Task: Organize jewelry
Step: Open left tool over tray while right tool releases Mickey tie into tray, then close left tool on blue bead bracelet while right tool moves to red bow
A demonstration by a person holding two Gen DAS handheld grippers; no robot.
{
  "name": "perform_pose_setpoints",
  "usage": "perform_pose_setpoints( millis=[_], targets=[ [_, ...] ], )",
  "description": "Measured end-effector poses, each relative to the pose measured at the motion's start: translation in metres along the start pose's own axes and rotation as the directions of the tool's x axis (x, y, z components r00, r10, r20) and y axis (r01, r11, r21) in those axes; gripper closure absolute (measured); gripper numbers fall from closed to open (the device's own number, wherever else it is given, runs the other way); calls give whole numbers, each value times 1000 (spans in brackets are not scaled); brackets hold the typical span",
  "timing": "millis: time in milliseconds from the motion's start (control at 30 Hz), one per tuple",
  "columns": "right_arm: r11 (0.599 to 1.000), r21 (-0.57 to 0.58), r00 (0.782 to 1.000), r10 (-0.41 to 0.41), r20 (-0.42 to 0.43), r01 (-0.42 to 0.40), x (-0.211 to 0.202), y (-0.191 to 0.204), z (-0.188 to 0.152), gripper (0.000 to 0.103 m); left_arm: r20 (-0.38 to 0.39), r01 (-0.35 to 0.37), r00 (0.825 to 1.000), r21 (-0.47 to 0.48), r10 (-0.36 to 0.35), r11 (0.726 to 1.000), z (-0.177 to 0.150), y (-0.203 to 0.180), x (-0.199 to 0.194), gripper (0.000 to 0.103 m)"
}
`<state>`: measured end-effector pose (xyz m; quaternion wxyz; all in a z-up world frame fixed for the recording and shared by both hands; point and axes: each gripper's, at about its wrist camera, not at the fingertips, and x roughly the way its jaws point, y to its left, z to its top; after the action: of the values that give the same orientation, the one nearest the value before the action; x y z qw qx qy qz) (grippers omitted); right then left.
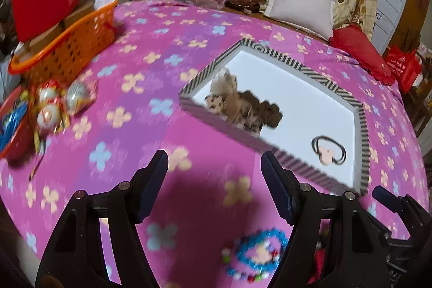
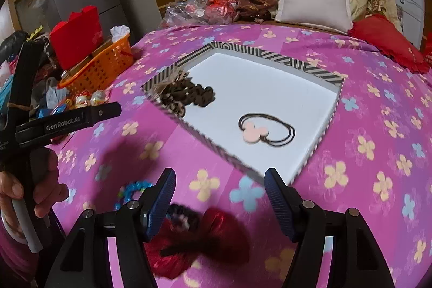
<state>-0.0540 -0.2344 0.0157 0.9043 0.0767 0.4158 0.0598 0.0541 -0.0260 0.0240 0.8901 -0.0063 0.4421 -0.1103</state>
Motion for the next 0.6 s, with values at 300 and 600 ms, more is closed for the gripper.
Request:
perform_pose_setpoints(
  millis=[300,600],
  targets=[
    [999,-47,999,-5,-54,3,-12,13,-41,37,-62,-12,998,-76,7,997,-45,32,-4,31],
    [999,-44,997,-8,-81,4,-15,13,-60,37,-93,4,996,-24,-7,1000,-65,24,0,31]
  ],
)
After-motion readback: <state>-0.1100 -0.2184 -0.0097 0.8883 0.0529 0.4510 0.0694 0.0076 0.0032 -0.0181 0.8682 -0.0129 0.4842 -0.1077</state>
